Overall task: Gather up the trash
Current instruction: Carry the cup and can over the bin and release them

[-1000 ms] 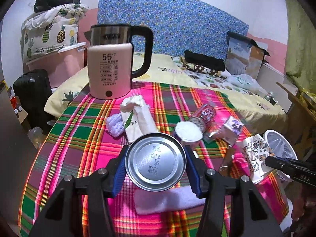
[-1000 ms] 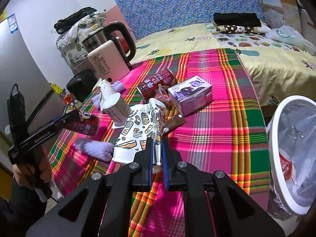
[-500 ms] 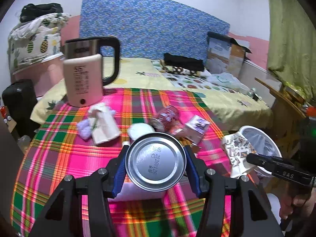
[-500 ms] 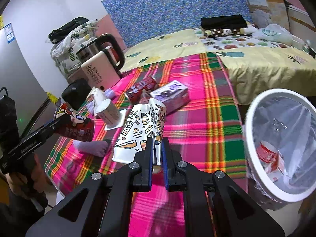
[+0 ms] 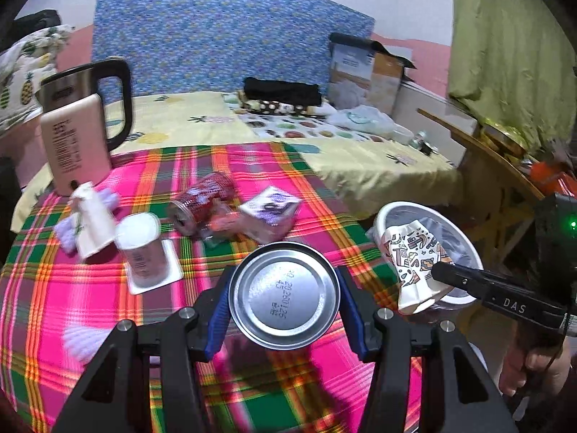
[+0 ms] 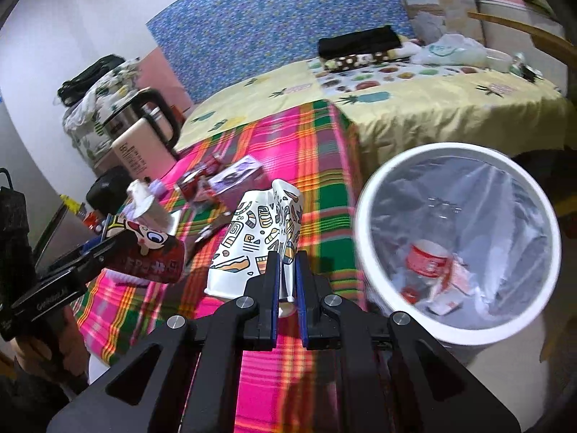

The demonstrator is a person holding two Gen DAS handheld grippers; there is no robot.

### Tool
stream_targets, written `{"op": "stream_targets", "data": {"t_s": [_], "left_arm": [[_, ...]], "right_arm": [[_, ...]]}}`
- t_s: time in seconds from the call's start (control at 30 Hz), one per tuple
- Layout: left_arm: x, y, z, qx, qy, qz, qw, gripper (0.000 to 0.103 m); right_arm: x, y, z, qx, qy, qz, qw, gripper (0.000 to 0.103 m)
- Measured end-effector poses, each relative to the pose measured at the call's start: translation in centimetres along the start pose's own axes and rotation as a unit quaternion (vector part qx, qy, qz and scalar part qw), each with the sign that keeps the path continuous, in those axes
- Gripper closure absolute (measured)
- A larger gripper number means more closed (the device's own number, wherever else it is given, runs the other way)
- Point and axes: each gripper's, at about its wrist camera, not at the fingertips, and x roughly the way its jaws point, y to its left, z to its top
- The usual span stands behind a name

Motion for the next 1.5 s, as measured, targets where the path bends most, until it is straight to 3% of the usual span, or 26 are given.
{"op": "stream_targets", "data": {"t_s": [0.47,0.8,1.13,1.5], "left_arm": [[3.6,-7.6,2.3,0.053,0.009,-0.066,0.9964,0.047],[6.0,-12.2,3.6,0.082,0.016,-0.109,0.9905,0.047],[9.1,-15.0,3.3,0.095,0.041,-0.14,0.9848,0.047],[11.7,-16.0,1.6,0.109,0.09,-0.147,0.9791,0.047]], "right_arm": [[-3.5,-7.1,-0.6,0.069,-0.033,-0.067,0.995,0.095],[-4.4,-9.8,-0.9,0.095,-0.041,-0.102,0.989,0.095],[-4.8,-11.4,-1.4,0.107,-0.036,-0.126,0.986,0.095],[-3.9,-12.0,-1.5,0.099,-0.007,-0.147,0.984,0.095]]}}
